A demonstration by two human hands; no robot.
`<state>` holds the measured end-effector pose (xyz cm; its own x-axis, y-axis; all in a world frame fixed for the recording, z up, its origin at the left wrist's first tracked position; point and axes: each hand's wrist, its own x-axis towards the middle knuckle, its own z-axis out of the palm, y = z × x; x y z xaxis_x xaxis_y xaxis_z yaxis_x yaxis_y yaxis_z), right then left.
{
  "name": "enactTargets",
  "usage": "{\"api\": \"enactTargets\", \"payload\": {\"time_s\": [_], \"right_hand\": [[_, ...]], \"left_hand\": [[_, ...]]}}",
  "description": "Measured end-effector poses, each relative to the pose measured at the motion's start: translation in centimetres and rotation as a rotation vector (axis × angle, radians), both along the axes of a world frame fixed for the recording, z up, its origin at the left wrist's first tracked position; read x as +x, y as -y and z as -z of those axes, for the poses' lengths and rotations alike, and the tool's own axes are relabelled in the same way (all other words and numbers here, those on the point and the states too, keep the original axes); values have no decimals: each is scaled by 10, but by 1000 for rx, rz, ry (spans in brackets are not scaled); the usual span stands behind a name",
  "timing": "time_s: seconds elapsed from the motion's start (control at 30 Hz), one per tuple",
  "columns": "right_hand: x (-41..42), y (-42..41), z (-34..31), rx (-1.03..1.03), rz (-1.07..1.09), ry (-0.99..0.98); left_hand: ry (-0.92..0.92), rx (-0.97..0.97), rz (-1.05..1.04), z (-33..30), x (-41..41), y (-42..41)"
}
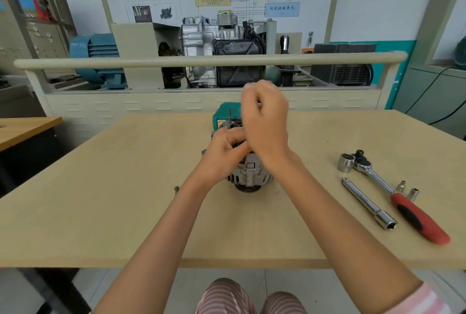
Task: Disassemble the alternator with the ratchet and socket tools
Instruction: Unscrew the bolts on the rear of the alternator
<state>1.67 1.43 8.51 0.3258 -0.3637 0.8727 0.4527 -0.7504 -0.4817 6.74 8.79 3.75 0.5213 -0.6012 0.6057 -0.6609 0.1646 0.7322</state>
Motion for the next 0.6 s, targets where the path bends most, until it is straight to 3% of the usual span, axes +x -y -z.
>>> {"api": "enactTargets", "payload": {"time_s": [0.07, 0.13, 0.23, 0.37, 0.43, 0.5, 0.6], "right_hand": [[-1, -5, 6, -292, 584, -149], [-3, -8, 5, -366, 749, -284], [-2, -3, -3, -237, 412, -232], [-1, 18, -18, 356, -511, -127], [2, 28, -22, 589, -802, -147], [4, 28, -24, 611, -834, -166], [3, 11, -14, 261, -397, -138]], "left_hand": [[-61, -19, -17, 2, -1, 0], [-58, -19, -37, 2, -3, 0], [-12, 19, -71, 1, -5, 3], [99, 89, -58, -2, -5, 2], [117, 79, -57, -2, -6, 2], [111, 47, -50, -1, -6, 2], [70, 17, -39, 0, -3, 2]]}}
